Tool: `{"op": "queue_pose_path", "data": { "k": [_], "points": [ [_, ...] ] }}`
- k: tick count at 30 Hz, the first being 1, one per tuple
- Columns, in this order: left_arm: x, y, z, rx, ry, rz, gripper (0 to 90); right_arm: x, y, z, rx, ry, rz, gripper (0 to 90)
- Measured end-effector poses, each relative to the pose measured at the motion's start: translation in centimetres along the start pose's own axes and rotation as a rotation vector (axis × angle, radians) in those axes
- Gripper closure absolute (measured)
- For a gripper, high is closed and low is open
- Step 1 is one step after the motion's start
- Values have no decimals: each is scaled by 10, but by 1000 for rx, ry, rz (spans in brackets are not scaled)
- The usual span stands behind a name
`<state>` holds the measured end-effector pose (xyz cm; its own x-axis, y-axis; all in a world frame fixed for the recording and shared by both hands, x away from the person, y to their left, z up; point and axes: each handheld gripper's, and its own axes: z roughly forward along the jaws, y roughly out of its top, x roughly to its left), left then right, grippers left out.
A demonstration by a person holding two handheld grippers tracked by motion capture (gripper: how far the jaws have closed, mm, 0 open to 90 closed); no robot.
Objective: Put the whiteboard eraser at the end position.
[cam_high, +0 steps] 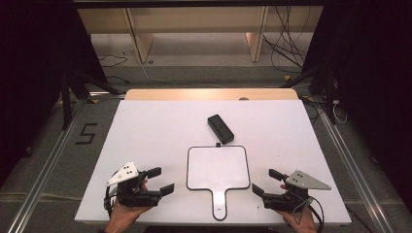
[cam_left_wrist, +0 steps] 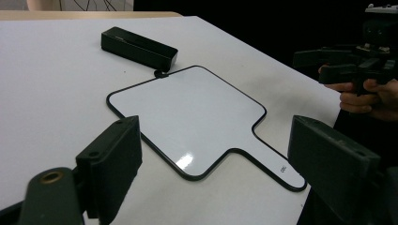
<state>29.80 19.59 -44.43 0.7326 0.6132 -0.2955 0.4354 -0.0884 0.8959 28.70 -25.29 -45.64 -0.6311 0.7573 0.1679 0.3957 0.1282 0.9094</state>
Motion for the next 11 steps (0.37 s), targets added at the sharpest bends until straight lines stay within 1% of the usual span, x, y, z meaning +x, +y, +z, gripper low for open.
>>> {"op": "queue_pose_path", "data": {
  "k": [11],
  "points": [
    [0,0,0,0,1,0,174,0,0,0,3,0,0,165]
  ]
}}
